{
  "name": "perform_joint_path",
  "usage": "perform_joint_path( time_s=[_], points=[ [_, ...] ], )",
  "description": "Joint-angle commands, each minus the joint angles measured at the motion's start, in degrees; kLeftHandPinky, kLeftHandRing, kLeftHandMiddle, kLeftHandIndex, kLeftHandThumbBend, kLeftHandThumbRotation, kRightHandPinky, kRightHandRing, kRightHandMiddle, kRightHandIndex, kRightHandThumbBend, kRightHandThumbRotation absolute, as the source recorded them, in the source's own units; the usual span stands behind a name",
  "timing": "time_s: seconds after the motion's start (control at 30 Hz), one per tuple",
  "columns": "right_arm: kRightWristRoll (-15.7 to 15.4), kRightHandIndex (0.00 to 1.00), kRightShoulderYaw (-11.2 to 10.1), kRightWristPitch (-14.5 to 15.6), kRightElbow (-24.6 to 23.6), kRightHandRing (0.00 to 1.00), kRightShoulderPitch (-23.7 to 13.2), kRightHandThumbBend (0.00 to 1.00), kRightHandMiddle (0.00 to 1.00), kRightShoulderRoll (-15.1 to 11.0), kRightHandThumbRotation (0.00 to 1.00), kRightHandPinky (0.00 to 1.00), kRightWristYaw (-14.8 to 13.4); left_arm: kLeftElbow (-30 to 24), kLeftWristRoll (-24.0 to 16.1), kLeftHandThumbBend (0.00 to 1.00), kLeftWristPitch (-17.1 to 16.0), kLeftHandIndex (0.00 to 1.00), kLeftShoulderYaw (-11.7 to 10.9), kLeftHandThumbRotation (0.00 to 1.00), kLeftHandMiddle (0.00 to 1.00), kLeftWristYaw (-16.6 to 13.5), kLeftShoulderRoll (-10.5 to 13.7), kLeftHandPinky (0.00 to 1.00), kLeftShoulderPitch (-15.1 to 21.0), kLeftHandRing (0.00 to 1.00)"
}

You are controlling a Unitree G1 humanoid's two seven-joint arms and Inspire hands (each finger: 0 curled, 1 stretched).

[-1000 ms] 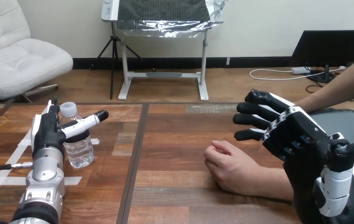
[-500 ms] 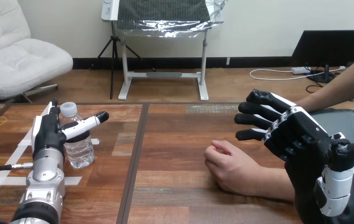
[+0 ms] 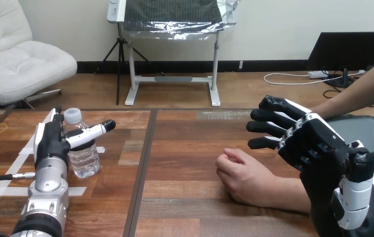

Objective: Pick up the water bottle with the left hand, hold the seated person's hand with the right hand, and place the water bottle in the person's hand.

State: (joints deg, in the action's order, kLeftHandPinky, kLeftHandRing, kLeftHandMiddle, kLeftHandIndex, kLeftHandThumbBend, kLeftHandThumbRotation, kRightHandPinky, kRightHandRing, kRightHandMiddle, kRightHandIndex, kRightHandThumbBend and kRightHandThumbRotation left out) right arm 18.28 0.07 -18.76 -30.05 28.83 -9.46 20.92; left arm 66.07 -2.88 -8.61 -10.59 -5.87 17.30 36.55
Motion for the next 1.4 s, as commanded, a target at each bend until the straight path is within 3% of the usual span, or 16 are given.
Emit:
perform_joint_path(
  time_s=[0.0, 0.33, 0.67, 0.77, 0.93, 1.1, 1.37],
  points=[
    [0.95, 0.78, -0.33, -0.33, -2.74, 0.75, -2.42, 0.84, 0.77, -0.56, 1.00, 0.66, 0.18, 0.67, -0.92, 1.00, 0.57, 1.00, 1.30, 0.18, 0.99, -0.22, 0.77, 0.79, 4.11, 0.94],
    [1.40, 0.78, -0.42, -0.32, -3.08, 0.75, -2.49, 0.84, 0.77, -0.65, 1.00, 0.66, 0.67, 0.53, -1.05, 1.00, 0.49, 1.00, 2.06, 0.17, 0.99, -0.71, 0.76, 0.70, 3.86, 0.91],
    [0.96, 0.78, -0.43, 0.31, -4.36, 0.75, -1.98, 0.85, 0.77, -0.57, 1.00, 0.66, 0.08, 0.89, -1.58, 1.00, 0.16, 1.00, 2.67, 0.16, 0.91, -1.35, 0.71, 0.57, 3.74, 0.82],
    [0.80, 0.78, -0.42, 0.38, -4.62, 0.75, -1.88, 0.84, 0.77, -0.53, 1.00, 0.66, 0.00, 0.99, -1.49, 1.00, 0.01, 1.00, 2.48, 0.15, 0.93, -1.39, 0.58, 0.58, 3.72, 0.86],
    [1.11, 0.78, -0.37, 0.57, -4.90, 0.75, -1.69, 0.84, 0.77, -0.52, 1.00, 0.66, 0.11, 1.08, -2.15, 1.00, 0.19, 1.00, 2.87, 0.13, 0.98, -2.07, 0.48, 0.74, 3.79, 0.95],
    [1.04, 0.78, -0.34, 0.59, -5.13, 0.75, -1.49, 0.84, 0.77, -0.47, 1.00, 0.66, 0.10, 0.99, -2.42, 1.00, 0.21, 0.99, 2.93, 0.09, 0.98, -2.41, 0.28, 0.82, 3.82, 0.96],
    [0.52, 0.78, -0.40, 0.50, -5.38, 0.75, -1.43, 0.85, 0.77, -0.32, 1.00, 0.67, -0.17, 1.10, -2.34, 0.99, 0.91, 0.93, 3.00, 0.05, 0.91, -3.72, -0.16, 0.77, 4.06, 0.88]
  ],
)
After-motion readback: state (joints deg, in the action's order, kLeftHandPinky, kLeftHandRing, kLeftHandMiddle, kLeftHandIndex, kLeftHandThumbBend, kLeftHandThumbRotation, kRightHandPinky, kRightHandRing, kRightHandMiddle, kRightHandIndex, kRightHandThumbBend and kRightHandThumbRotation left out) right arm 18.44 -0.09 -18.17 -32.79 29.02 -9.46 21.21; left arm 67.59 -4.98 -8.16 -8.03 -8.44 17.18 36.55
